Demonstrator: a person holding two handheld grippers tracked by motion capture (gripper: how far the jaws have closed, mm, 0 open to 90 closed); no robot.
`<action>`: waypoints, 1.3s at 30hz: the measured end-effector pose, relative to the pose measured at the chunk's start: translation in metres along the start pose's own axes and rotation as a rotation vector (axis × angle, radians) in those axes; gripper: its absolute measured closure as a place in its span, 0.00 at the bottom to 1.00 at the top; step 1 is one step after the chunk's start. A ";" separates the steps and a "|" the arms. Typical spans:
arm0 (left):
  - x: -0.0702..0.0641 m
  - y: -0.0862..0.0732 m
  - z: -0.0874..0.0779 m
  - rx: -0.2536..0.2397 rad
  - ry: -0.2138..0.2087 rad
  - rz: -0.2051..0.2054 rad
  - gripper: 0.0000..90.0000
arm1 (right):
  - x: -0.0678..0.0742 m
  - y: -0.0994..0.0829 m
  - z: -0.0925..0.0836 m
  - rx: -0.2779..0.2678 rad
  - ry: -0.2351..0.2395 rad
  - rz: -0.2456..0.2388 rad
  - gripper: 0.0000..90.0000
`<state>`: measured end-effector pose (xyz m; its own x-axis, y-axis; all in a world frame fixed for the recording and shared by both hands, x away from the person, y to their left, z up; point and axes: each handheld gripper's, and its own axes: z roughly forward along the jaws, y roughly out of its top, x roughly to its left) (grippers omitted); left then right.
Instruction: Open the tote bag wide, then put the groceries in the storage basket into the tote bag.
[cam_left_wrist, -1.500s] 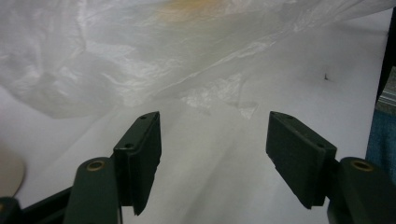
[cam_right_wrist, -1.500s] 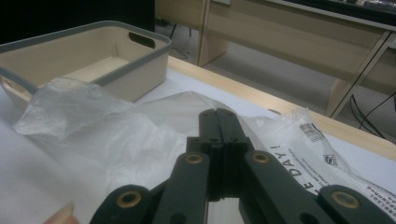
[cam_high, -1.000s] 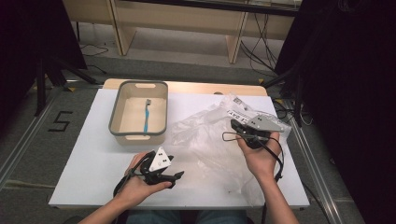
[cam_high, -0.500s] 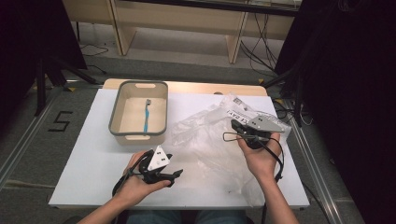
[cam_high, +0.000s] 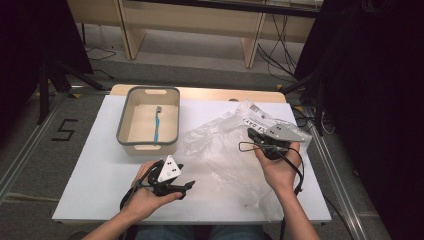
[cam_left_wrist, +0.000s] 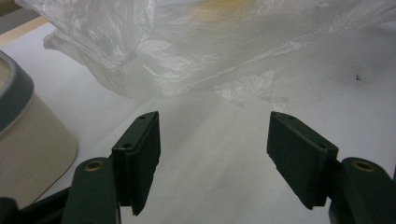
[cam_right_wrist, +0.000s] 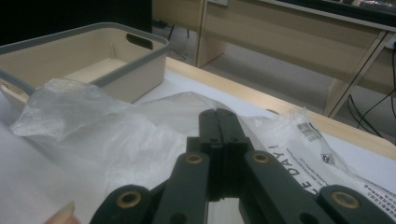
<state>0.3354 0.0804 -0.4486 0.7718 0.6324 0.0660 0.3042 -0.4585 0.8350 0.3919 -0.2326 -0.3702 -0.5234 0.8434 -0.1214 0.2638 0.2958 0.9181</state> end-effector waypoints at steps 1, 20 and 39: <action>0.000 0.000 0.000 0.003 0.000 0.003 0.38 | 0.000 0.000 0.000 0.000 0.000 0.000 1.00; 0.019 0.006 -0.013 -0.035 0.055 -0.032 0.38 | 0.000 0.000 0.000 -0.001 -0.003 0.000 1.00; 0.061 0.017 -0.031 -0.055 0.130 -0.148 0.37 | -0.001 -0.002 -0.002 0.003 -0.001 0.007 1.00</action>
<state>0.3702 0.1305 -0.4131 0.6410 0.7675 0.0072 0.3755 -0.3218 0.8692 0.3904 -0.2344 -0.3712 -0.5207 0.8459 -0.1157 0.2696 0.2915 0.9178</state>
